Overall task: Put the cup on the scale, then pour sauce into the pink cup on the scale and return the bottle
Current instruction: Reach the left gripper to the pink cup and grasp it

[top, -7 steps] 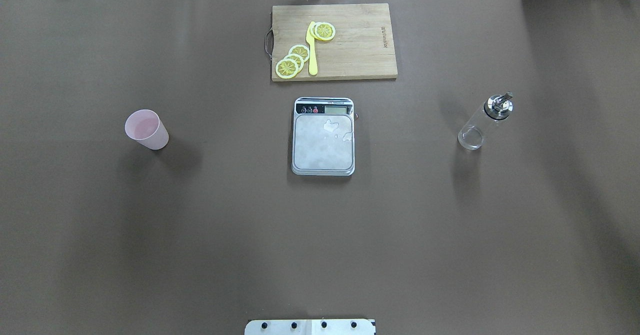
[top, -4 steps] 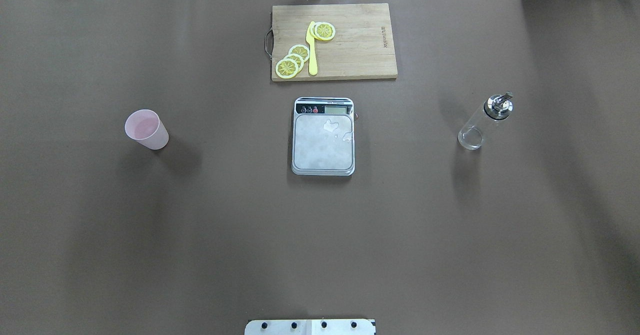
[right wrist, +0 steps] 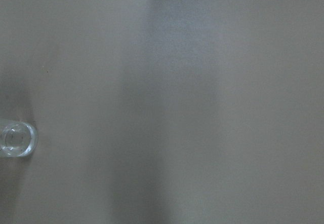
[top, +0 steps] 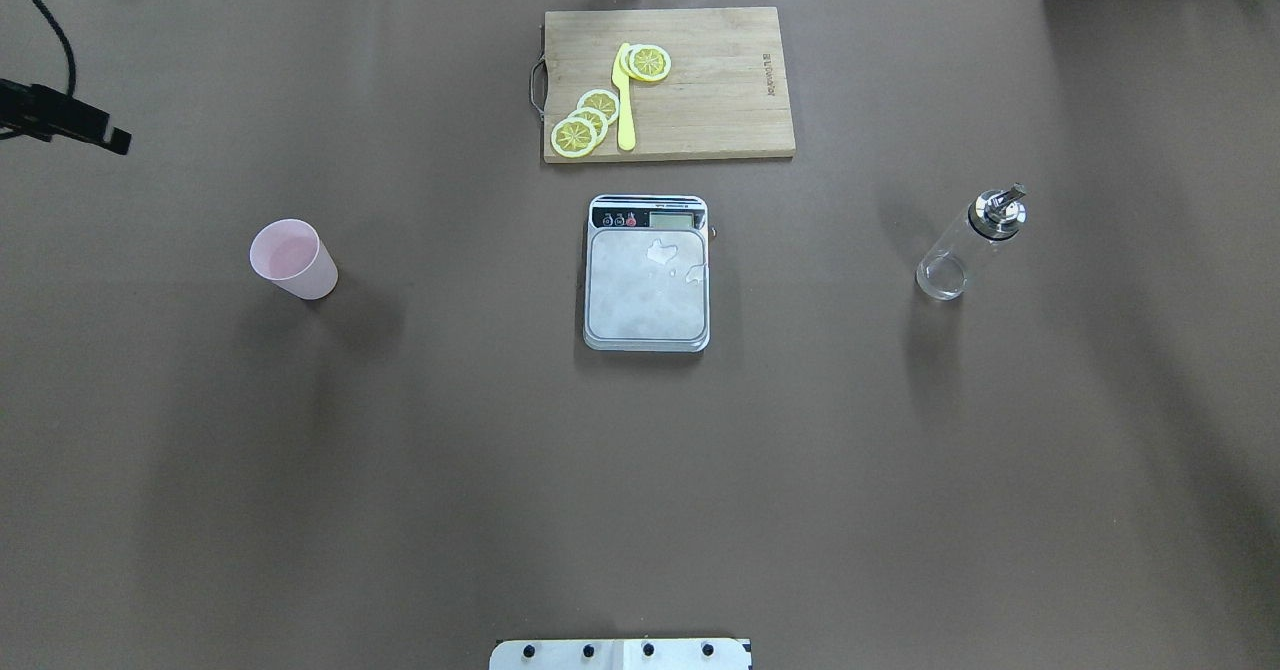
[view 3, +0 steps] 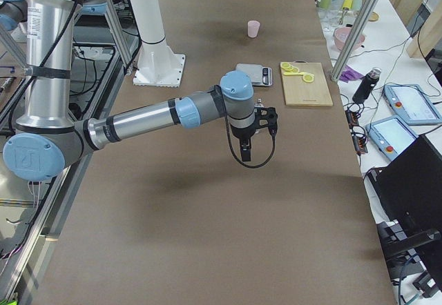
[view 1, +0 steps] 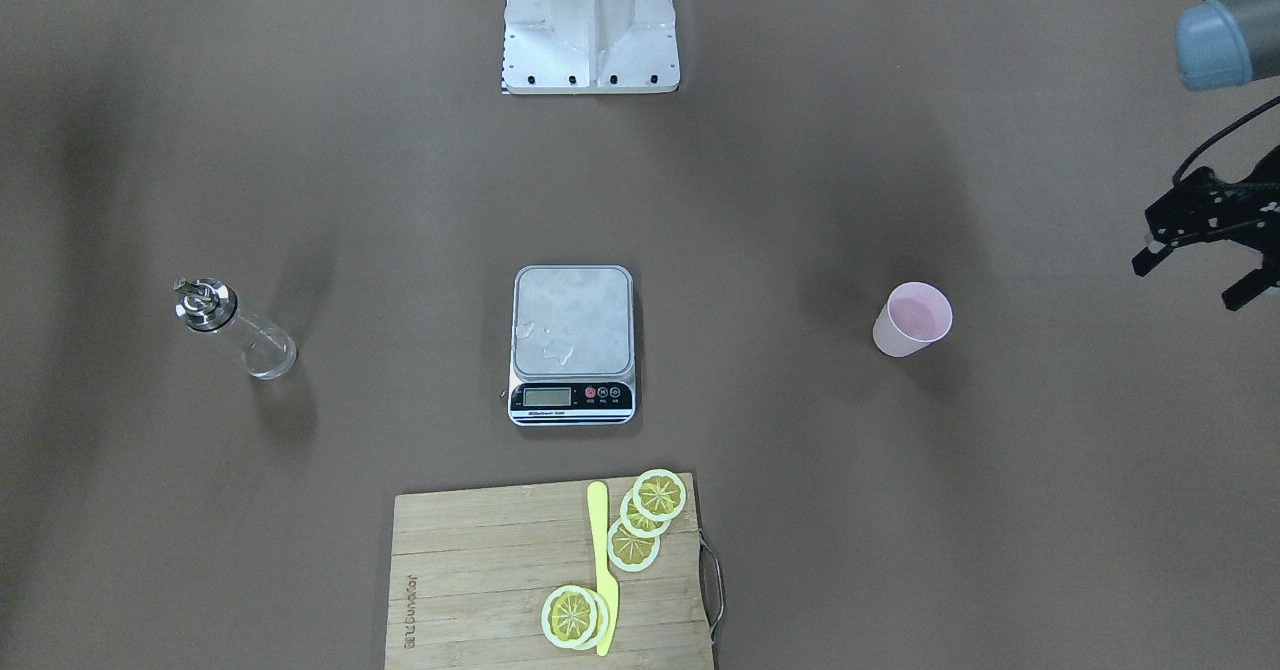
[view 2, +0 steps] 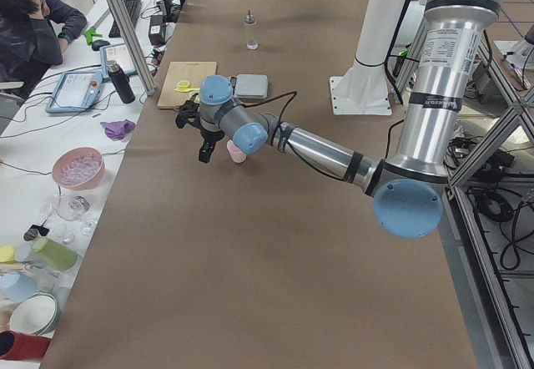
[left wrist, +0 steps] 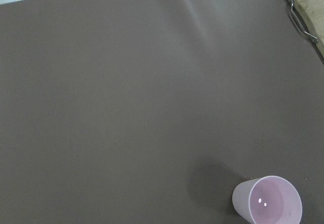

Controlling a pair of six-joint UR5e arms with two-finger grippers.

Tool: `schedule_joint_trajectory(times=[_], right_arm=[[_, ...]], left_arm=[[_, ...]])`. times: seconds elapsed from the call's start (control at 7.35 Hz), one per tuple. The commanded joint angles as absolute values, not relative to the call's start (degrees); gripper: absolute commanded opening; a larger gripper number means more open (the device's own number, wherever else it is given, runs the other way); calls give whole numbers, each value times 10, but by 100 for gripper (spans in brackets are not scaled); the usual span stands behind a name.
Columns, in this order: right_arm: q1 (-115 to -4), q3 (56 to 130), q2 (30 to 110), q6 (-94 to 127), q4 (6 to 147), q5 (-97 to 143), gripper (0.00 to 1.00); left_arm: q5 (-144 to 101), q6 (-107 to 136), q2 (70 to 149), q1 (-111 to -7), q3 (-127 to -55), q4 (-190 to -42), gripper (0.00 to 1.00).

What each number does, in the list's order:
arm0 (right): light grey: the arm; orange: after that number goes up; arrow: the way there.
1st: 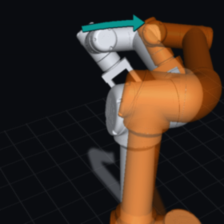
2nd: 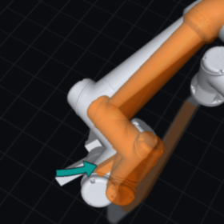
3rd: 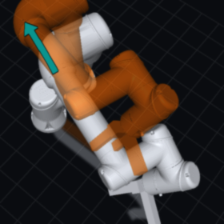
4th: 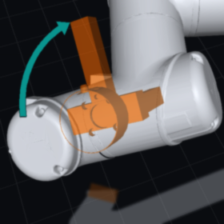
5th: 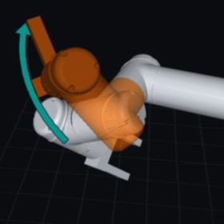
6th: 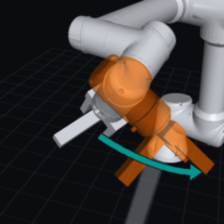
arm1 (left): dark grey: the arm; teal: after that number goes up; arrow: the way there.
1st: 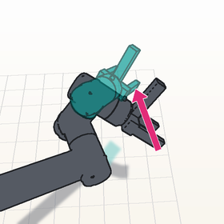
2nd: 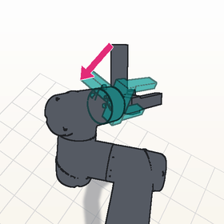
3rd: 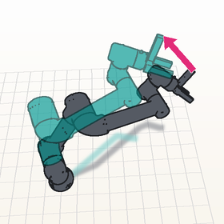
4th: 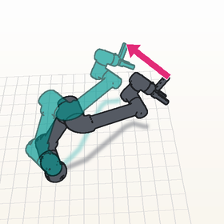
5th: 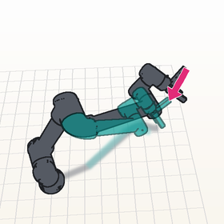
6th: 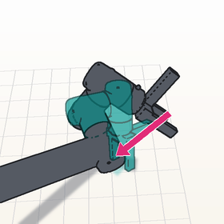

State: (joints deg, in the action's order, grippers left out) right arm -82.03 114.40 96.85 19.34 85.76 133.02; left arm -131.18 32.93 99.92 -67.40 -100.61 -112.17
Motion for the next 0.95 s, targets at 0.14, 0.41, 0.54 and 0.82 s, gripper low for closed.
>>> schedule_joint_trajectory(times=[0.14, 0.41, 0.54, 0.82], right_arm=[[-815, 1144, 969, 204, 857, 1330, 100], [-815, 1144, 969, 203, 857, 1330, 100], [-815, 1144, 969, 203, 857, 1330, 100], [-814, 1144, 969, 203, 857, 1329, 100]], left_arm=[[-1206, 428, 997, -563, -1005, -1135, 97], [-1188, 430, 995, -541, -1003, -1141, 86], [-1186, 438, 994, -526, -1003, -1142, 83], [-1186, 438, 995, -514, -1002, -1142, 75]])
